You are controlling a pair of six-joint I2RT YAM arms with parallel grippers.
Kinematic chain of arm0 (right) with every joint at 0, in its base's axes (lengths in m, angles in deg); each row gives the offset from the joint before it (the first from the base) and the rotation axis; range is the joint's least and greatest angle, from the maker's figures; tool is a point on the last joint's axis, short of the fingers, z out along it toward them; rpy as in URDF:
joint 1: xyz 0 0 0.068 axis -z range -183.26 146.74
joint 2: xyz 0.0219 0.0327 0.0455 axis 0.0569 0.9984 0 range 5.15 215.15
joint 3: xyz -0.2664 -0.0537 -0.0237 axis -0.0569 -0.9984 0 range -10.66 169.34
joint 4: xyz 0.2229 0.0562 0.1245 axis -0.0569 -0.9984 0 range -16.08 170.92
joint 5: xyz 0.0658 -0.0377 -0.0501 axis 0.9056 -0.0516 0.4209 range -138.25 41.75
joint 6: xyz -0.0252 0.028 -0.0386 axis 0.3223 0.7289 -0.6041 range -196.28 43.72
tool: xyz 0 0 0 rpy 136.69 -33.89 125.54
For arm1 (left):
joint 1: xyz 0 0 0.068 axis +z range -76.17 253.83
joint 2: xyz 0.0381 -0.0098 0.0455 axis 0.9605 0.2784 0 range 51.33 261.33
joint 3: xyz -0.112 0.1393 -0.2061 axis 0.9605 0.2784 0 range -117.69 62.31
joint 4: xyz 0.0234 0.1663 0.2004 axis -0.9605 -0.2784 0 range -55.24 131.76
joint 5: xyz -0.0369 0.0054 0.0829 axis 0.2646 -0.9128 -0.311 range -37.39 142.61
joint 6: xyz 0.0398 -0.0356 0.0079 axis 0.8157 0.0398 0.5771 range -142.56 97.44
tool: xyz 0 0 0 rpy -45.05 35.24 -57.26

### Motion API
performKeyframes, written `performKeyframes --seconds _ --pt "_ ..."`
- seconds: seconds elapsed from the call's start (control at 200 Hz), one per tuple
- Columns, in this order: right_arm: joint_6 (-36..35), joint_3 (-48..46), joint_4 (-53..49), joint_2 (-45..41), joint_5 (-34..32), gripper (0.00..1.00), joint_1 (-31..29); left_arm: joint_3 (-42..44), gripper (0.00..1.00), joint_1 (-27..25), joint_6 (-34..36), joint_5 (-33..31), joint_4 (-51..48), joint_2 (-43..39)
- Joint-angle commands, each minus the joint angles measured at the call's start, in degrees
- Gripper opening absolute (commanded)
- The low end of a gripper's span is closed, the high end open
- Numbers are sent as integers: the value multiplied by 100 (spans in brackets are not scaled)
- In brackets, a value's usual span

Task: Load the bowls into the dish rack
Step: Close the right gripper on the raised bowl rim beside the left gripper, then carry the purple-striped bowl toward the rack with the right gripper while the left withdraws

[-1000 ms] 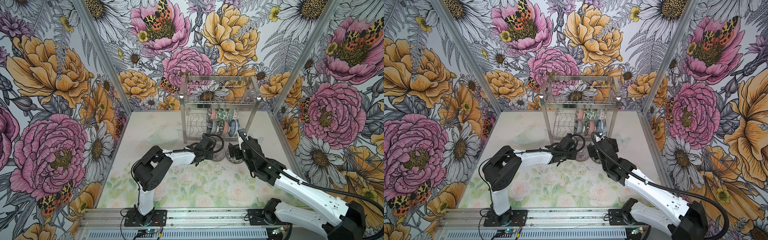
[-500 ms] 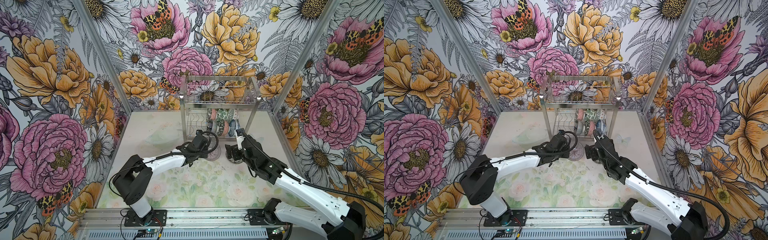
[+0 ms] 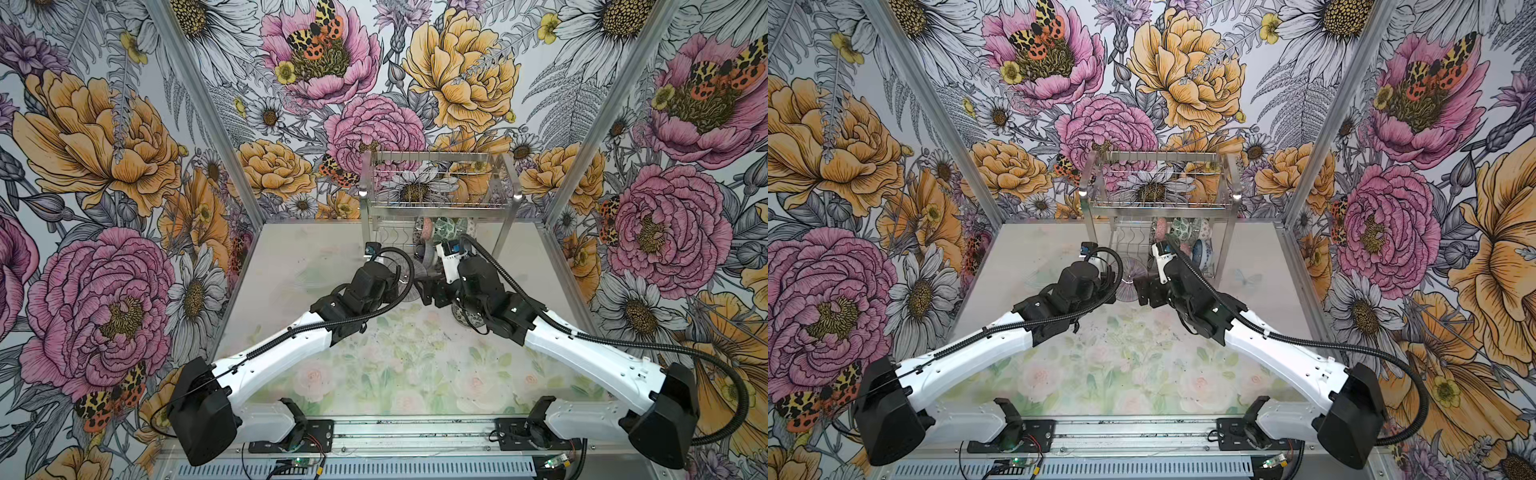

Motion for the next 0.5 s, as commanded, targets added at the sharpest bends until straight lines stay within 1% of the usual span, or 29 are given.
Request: performKeyframes --seconds 0.0,0.075,0.095,0.13,0.245,0.29,0.33,0.41,0.425,0.465,0.475,0.495 --pt "524 225 412 286 -97 76 -77 17 0 44 118 -154 198 -237" --pt "766 238 625 456 -248 59 -84 56 0 46 120 -133 231 -298" --pt "819 241 675 491 -284 52 -91 66 0 47 129 -127 241 -311" --pt "890 242 735 541 -360 43 -104 91 0 46 128 -129 254 -338" --pt "981 264 915 637 -473 21 -103 167 0 52 136 -119 280 -417" --pt "981 297 926 662 -486 9 -104 210 0 53 131 -121 304 -454" --pt "962 336 924 674 -499 1 -100 253 0 73 129 -107 315 -486" --pt "925 356 931 669 -575 0 -105 315 0 106 129 -126 316 -540" --pt "909 356 925 659 -598 0 -236 322 0 121 129 -130 301 -559" --pt "857 351 917 644 -676 0 -250 339 0 153 139 -141 244 -604" --pt "842 355 916 641 -702 0 -249 347 4 161 149 -147 230 -617" --pt "817 356 912 631 -764 0 -257 356 15 173 167 -172 199 -648"
